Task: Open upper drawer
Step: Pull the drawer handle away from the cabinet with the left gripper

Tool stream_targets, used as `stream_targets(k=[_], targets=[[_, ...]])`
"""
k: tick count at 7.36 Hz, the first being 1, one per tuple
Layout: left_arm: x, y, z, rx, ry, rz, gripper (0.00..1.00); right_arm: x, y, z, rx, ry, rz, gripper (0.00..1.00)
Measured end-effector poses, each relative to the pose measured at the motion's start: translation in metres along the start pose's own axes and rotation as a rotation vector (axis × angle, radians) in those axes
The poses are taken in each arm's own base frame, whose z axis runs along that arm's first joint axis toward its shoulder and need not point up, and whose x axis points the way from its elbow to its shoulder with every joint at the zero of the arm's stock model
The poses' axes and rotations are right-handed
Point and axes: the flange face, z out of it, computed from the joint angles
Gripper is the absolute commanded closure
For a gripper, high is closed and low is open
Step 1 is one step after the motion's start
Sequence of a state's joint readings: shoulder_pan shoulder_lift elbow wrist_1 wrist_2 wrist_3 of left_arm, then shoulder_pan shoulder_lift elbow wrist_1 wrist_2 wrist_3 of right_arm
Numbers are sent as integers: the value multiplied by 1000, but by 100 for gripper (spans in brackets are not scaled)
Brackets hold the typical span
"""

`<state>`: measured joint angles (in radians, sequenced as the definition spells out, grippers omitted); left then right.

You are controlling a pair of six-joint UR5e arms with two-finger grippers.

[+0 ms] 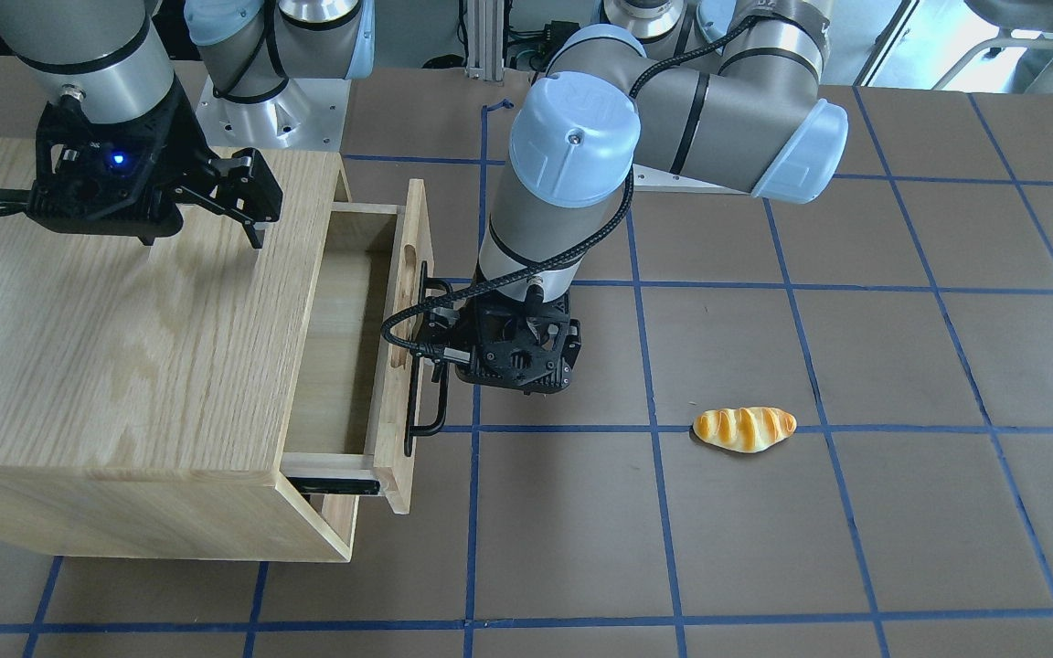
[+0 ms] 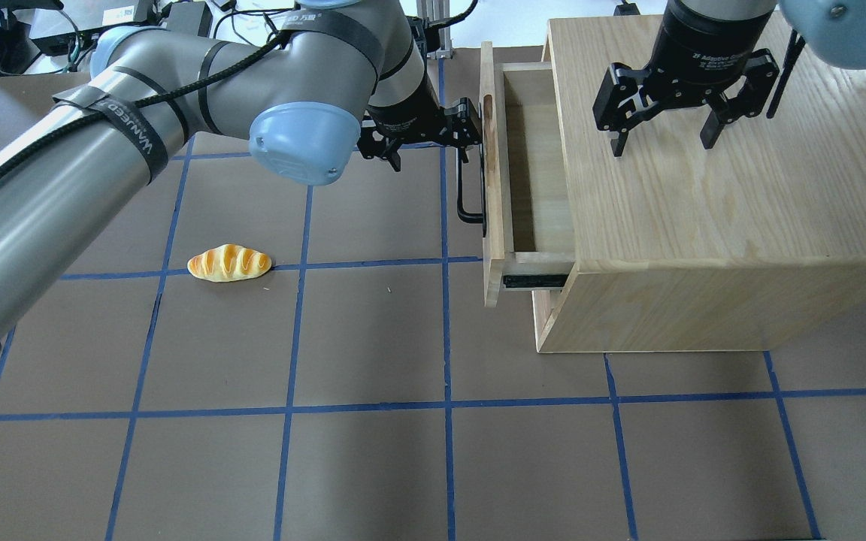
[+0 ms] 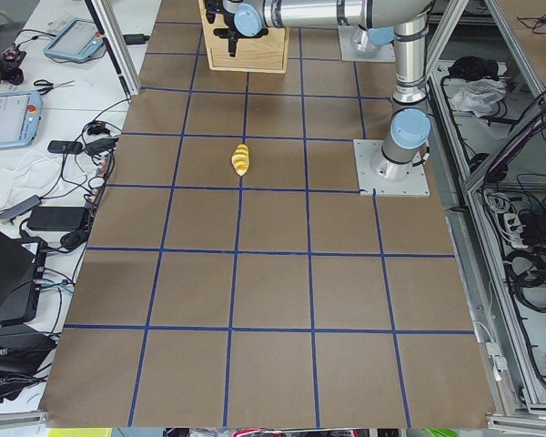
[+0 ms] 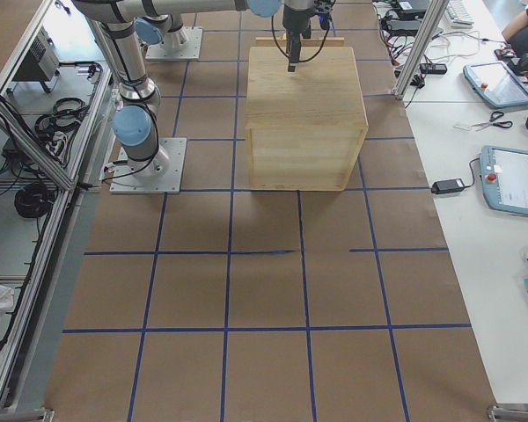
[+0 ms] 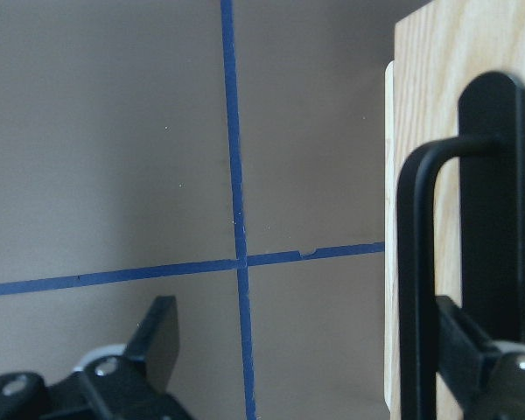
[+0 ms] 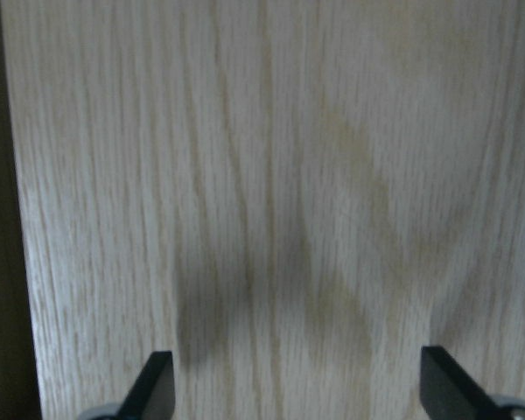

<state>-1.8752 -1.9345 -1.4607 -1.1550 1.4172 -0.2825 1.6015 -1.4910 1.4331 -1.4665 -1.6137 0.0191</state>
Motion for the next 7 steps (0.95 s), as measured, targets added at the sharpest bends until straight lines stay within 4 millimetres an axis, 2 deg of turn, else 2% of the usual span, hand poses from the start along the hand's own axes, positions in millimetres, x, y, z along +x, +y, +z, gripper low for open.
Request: stream_targets(k=[2,4,7], targets=[[-7,-3,-2,-1,-2,2,0,0,0,0,0,0,0,0],[-22,-9,-7,-6,-6,3,0,0,0,0,0,0,0,0],[-32,-12,-8,-12,-10,10,0,0,0,0,-1,0,0,0]])
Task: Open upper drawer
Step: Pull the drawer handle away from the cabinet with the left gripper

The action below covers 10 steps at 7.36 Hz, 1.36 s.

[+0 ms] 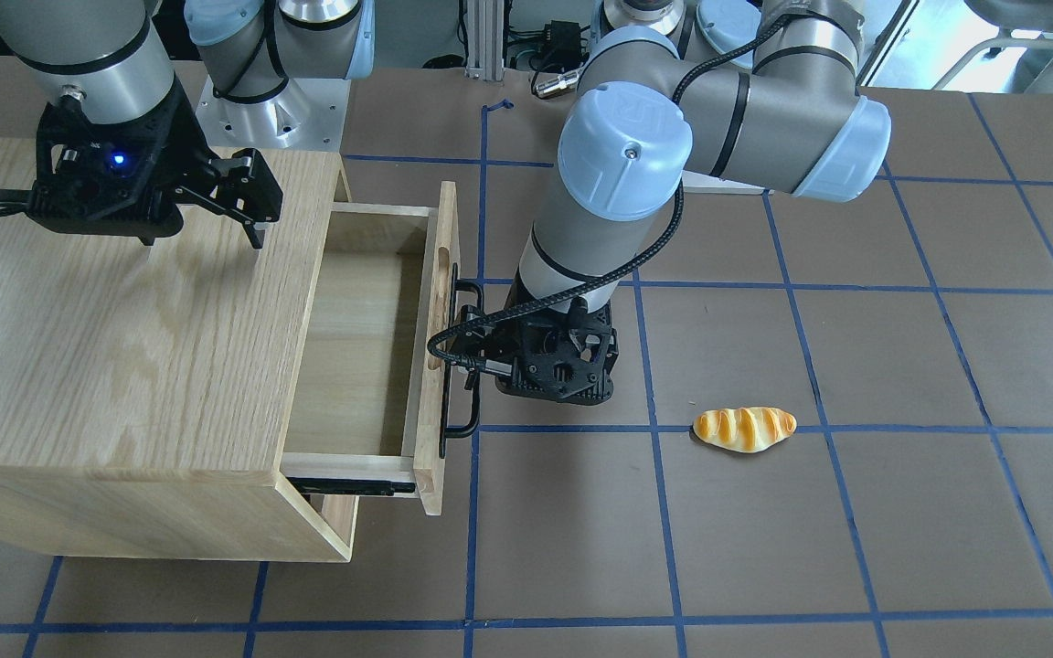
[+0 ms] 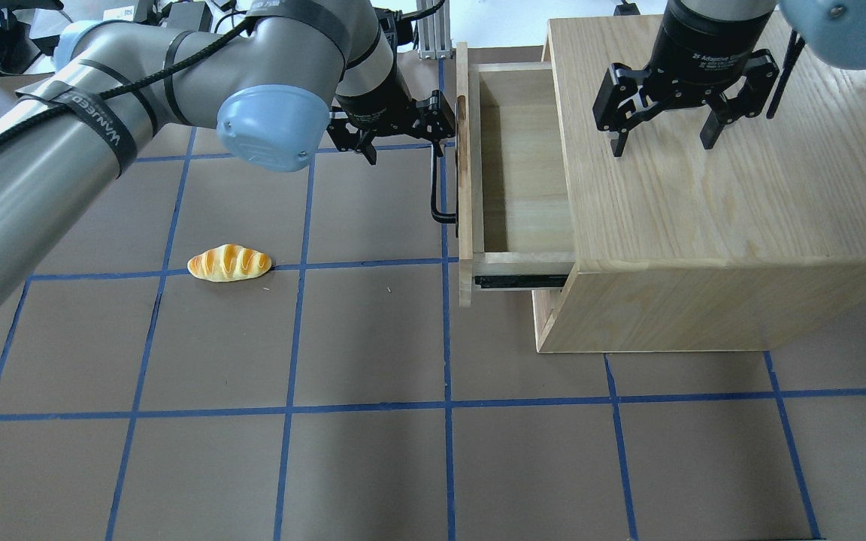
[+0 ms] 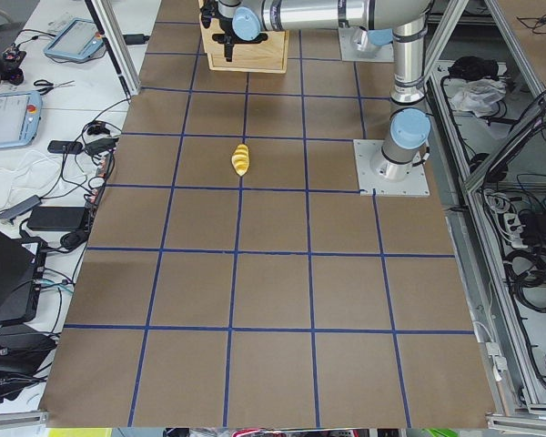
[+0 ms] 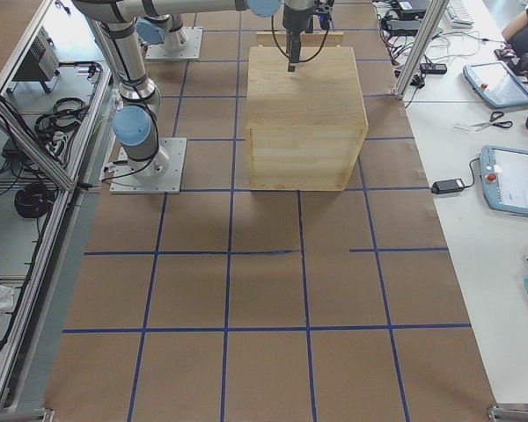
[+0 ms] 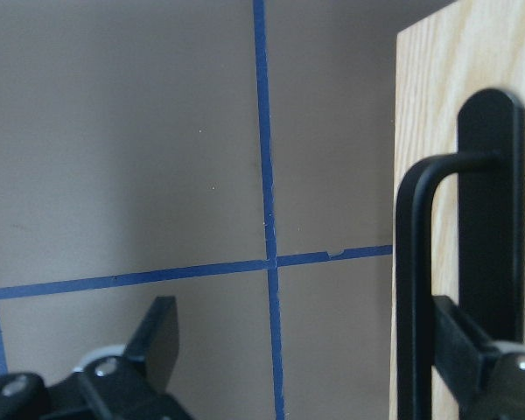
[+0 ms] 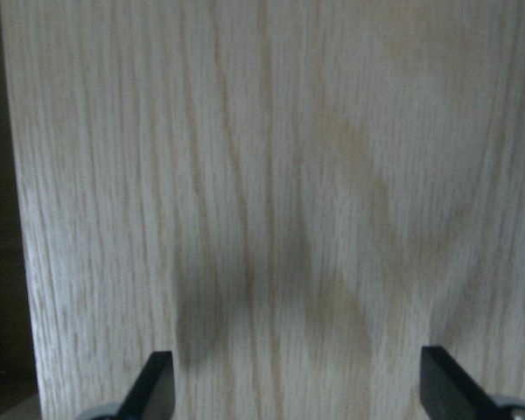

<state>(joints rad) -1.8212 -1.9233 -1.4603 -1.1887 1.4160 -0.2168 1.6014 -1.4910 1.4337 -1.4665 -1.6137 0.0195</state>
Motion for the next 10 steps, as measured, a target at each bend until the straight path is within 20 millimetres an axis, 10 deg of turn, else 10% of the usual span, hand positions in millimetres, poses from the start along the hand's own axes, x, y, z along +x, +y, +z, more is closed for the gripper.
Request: stream_targets(k=[10], targets=[[-46,-14,-15,-2,-12,38,0,0,0,0,0,0,0,0]])
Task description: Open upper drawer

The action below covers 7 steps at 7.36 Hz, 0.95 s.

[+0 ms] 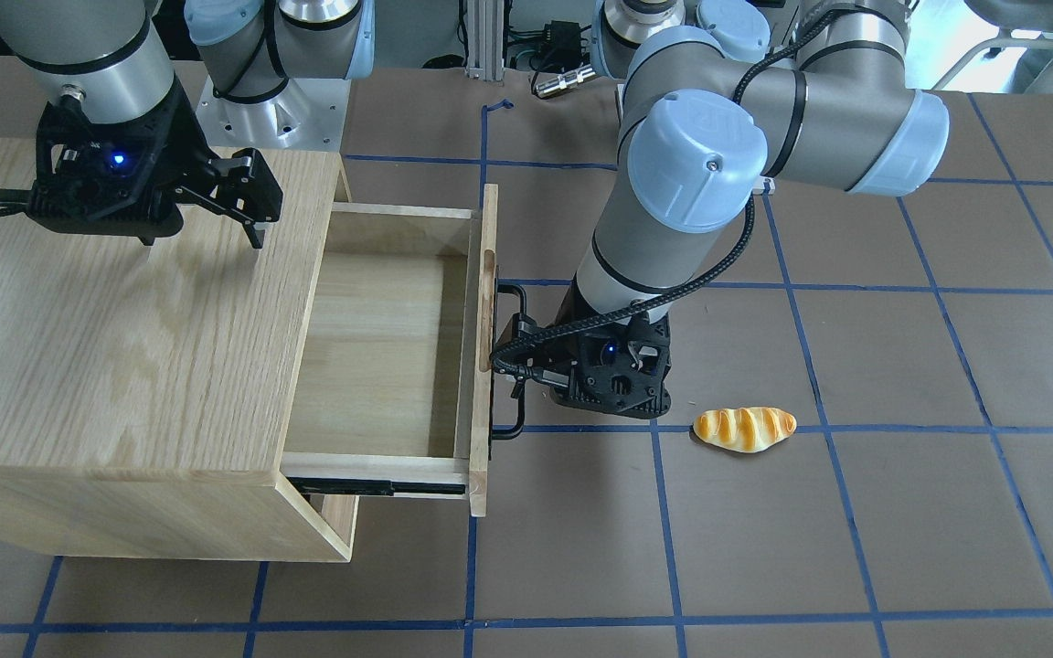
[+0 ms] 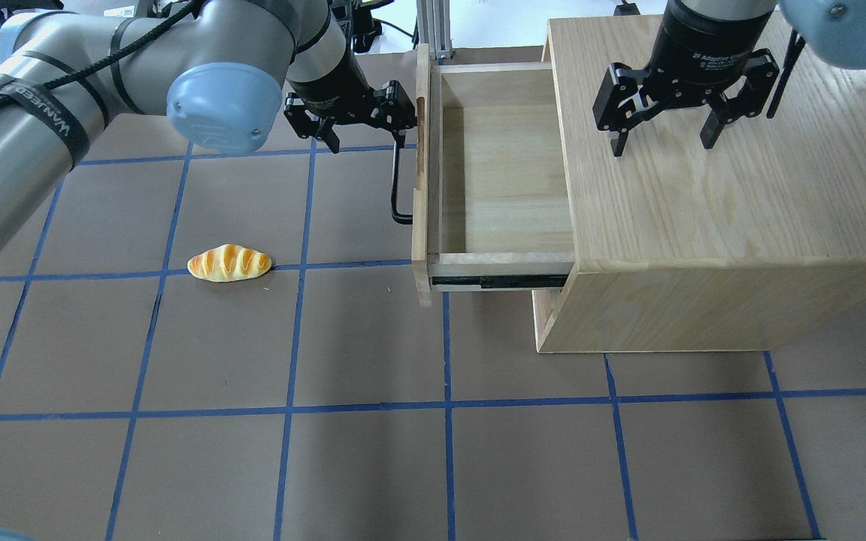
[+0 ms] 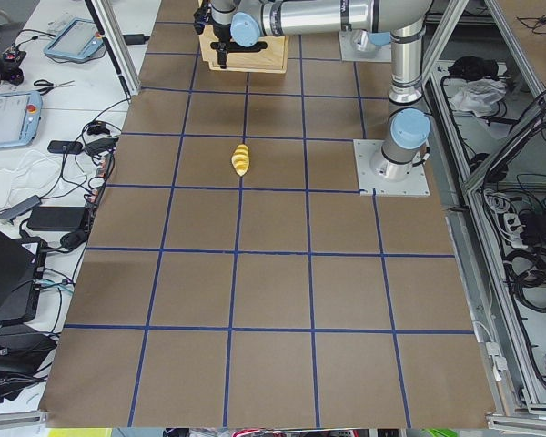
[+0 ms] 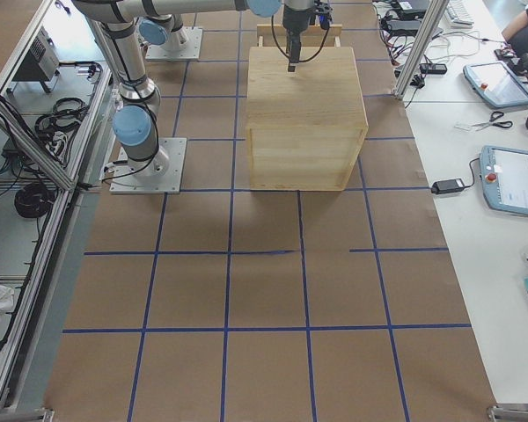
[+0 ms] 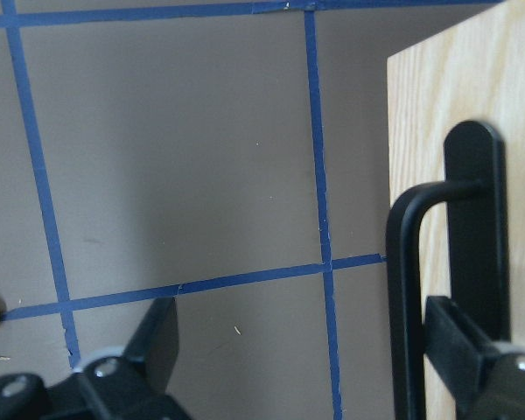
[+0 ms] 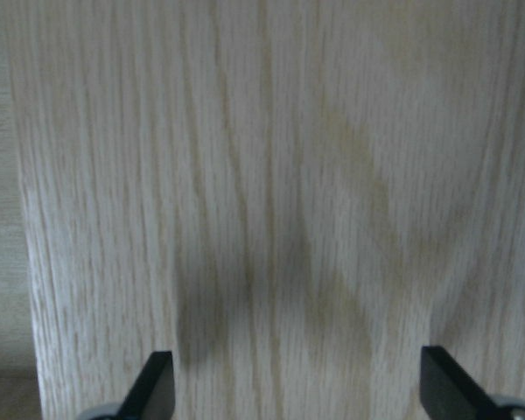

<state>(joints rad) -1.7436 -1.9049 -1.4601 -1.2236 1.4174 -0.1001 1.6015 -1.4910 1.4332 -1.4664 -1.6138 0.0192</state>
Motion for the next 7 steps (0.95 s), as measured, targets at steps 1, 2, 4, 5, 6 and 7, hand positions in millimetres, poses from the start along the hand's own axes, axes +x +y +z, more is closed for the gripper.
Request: stream_targets(k=[1,2,4,5,6,7], targets=[[-3,-1,-1,1,-1,4,0,0,0,0,0,0,0,0],[-5,-1,-2,2,-1,8,0,0,0,0,0,0,0,0],[-10,-2,-3,-1,-2,7,0,0,0,0,1,0,0,0],[-12,-1,-5,-7,-3,4,0,0,0,0,1,0,1,0],[-13,1,-16,-22,-10,-2,0,0,0,0,1,0,1,0],[-15,4,-36,-40,-26,-10,0,0,0,0,0,0,1,0]])
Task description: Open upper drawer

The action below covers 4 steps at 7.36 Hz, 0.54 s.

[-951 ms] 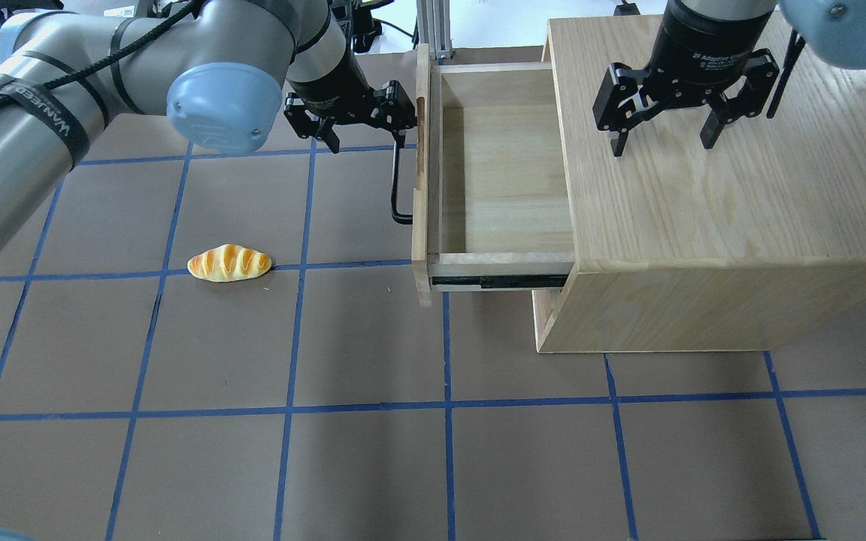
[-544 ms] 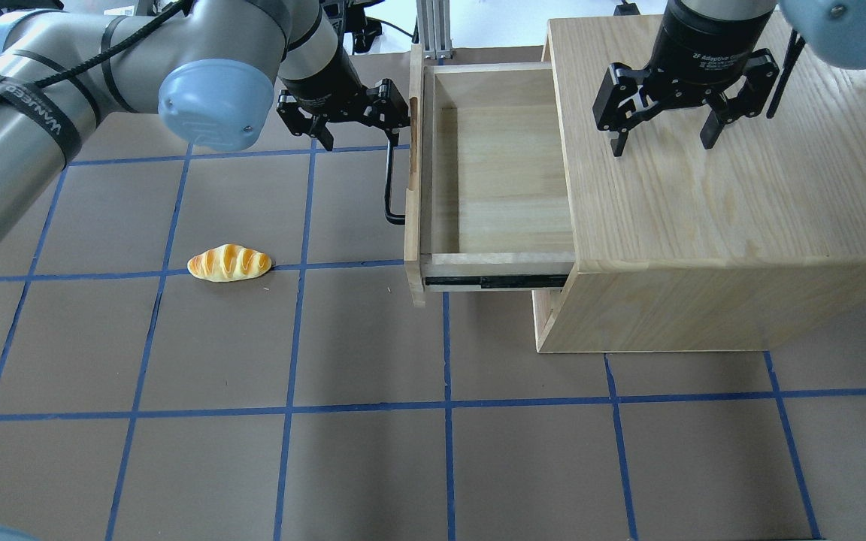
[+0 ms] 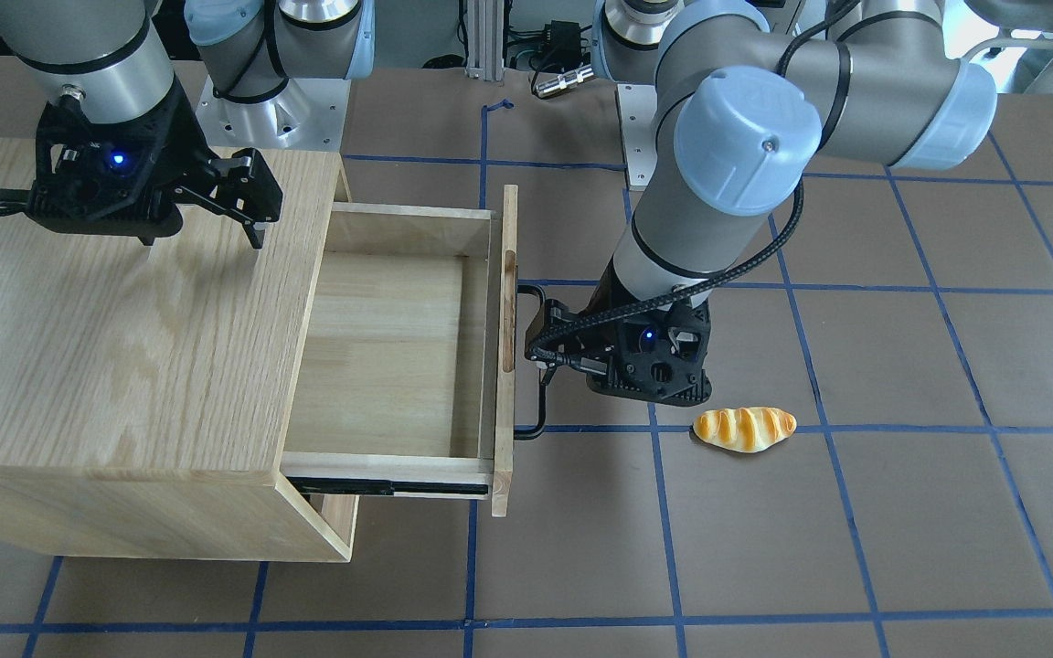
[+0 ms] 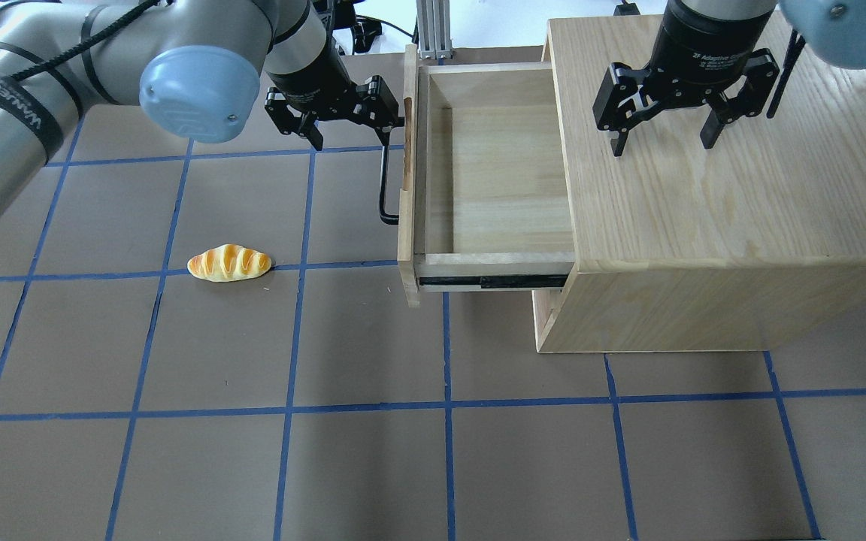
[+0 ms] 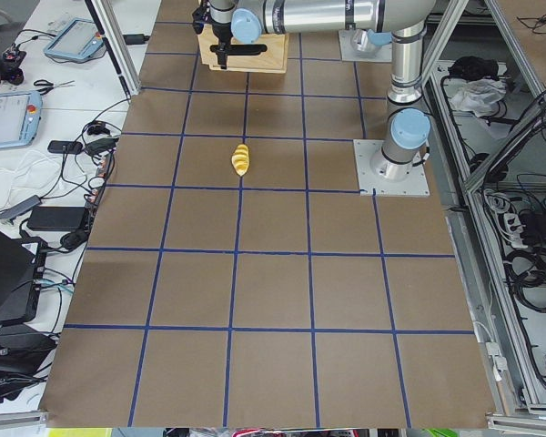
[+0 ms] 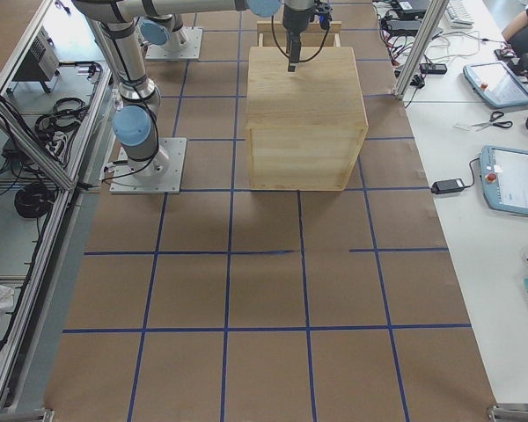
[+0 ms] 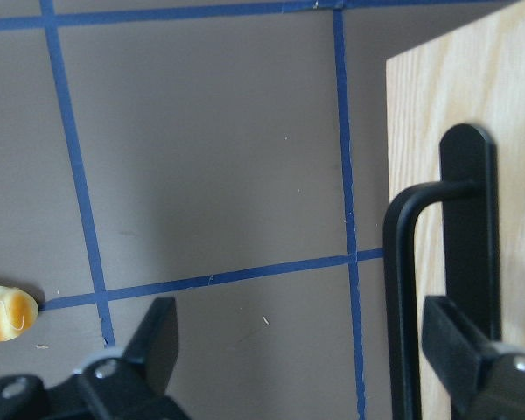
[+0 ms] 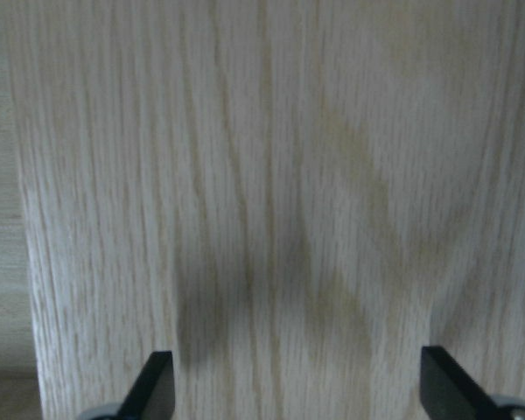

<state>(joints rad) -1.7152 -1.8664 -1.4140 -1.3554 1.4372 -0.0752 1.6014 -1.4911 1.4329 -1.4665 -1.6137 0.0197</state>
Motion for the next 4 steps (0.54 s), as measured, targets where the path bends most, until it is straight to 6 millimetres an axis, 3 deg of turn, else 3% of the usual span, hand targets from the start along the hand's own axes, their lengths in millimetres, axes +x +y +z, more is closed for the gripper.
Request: stream_targets(k=[2,4], targets=[[-15,7,-44,-4,-24,-31,0,0,0,0,0,0,-1,0],[-57,13,-73,-3,-29,-105,0,0,0,0,0,0,-1,0]])
